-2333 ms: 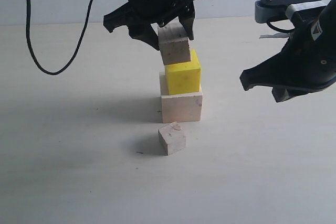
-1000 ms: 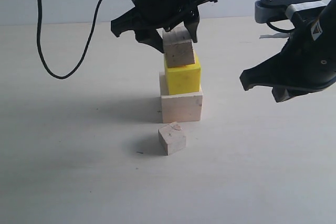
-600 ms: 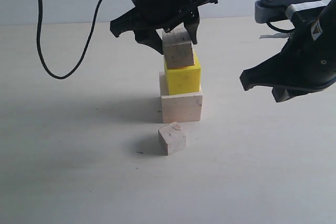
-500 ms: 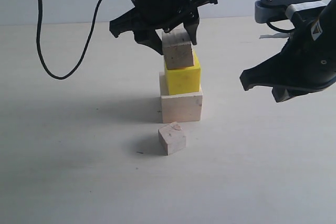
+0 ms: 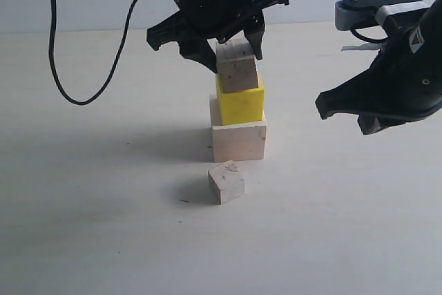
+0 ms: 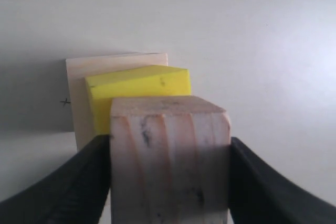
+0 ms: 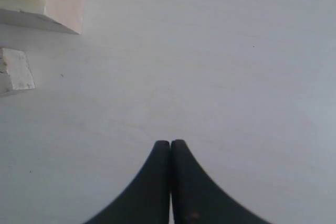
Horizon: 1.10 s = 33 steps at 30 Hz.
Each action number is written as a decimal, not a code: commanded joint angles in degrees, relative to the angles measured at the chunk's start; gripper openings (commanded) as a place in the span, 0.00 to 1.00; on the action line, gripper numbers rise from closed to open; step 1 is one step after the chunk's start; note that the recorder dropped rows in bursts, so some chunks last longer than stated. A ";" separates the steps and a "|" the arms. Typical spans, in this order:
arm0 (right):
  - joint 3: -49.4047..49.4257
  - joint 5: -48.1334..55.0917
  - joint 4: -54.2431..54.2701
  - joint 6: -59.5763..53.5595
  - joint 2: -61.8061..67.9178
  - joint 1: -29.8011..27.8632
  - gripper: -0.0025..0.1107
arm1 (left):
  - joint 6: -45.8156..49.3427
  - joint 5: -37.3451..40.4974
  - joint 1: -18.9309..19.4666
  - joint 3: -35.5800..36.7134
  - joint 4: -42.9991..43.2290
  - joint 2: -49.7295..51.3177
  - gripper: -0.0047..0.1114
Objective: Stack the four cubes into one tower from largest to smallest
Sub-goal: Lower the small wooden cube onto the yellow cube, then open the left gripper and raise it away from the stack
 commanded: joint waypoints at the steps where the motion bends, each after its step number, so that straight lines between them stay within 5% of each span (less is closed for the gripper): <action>1: 0.20 -0.25 -0.16 -0.33 -0.45 -0.27 0.02 | 0.51 -0.10 -0.23 -0.25 -1.07 0.20 0.55; 33: 0.20 -0.12 1.58 -2.26 -0.45 -0.27 0.02 | 1.84 1.18 -0.23 -0.25 -0.03 -1.23 0.56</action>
